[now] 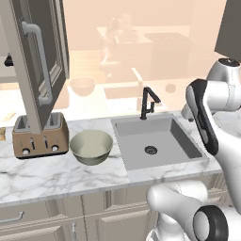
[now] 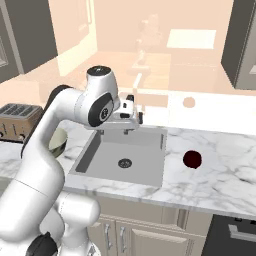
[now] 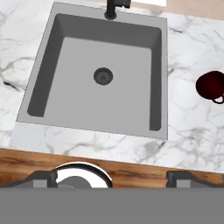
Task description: Pick the mug and place it in the sink. Pick the bowl and place it in the open cabinet and then close the cabinet.
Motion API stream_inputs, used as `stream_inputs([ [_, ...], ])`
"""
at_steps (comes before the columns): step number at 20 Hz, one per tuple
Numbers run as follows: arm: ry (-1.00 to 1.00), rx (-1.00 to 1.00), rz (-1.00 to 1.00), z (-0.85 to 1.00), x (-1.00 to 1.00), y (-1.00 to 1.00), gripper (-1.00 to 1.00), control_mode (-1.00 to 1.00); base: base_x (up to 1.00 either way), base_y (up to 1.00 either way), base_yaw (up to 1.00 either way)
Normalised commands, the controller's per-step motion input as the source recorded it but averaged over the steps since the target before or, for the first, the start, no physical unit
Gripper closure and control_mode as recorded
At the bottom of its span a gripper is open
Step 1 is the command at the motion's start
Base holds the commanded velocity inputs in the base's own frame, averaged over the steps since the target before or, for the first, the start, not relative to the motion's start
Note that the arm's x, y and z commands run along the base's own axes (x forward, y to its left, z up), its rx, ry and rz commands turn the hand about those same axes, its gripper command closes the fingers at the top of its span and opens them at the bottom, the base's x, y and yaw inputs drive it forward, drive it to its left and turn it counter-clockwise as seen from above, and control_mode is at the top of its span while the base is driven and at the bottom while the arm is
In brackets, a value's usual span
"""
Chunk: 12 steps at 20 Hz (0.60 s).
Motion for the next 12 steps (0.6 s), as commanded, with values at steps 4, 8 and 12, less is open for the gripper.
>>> stream_inputs([
  [4,0.00,0.00,-0.01,-0.09,-0.08,-0.56,-1.00,-1.00,0.00,0.00,0.00],
  [8,0.01,0.00,-0.10,-0.12,-0.02,-0.37,-1.00,-1.00,0.00,0.00,0.00],
  [12,0.00,0.03,-0.09,-0.06,0.00,-0.21,-1.00,-1.00,0.00,0.00,0.00],
])
